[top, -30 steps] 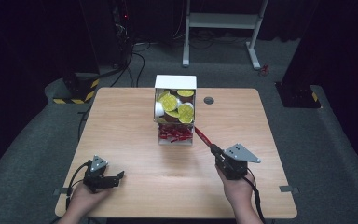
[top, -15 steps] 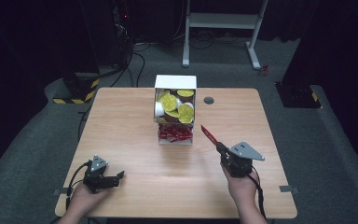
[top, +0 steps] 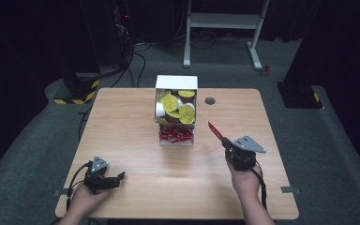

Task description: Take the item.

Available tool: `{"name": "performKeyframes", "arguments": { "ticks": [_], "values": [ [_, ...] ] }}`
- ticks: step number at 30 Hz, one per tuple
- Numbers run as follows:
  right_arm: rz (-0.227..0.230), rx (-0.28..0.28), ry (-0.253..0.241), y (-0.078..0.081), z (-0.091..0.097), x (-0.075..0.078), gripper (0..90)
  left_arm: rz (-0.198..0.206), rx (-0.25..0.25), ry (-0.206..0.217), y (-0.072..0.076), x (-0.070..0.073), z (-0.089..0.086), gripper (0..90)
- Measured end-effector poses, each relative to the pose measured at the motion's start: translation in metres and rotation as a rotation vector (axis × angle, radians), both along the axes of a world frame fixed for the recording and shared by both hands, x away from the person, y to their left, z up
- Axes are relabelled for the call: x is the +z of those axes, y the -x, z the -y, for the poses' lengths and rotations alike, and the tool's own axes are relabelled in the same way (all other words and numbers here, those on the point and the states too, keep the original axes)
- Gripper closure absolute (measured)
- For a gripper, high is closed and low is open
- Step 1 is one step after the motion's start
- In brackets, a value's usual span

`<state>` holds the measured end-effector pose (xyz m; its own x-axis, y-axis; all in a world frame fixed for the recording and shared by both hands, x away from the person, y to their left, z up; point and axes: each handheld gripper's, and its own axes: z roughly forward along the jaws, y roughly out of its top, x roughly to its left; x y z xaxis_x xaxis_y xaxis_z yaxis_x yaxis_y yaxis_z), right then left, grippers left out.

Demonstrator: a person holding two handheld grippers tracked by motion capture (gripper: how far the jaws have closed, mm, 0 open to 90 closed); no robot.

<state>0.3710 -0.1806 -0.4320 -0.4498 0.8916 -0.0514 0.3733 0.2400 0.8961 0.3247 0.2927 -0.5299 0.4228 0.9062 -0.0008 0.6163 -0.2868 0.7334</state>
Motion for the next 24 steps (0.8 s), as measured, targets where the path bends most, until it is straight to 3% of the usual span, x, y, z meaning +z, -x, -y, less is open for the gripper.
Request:
{"name": "performKeyframes", "arguments": {
  "ticks": [24],
  "values": [
    [0.013,-0.06,0.024,-0.037,-0.001,0.004,88.7,0.001,-0.001,-0.002,0.0,0.0,0.0,14.7]
  ]
}}
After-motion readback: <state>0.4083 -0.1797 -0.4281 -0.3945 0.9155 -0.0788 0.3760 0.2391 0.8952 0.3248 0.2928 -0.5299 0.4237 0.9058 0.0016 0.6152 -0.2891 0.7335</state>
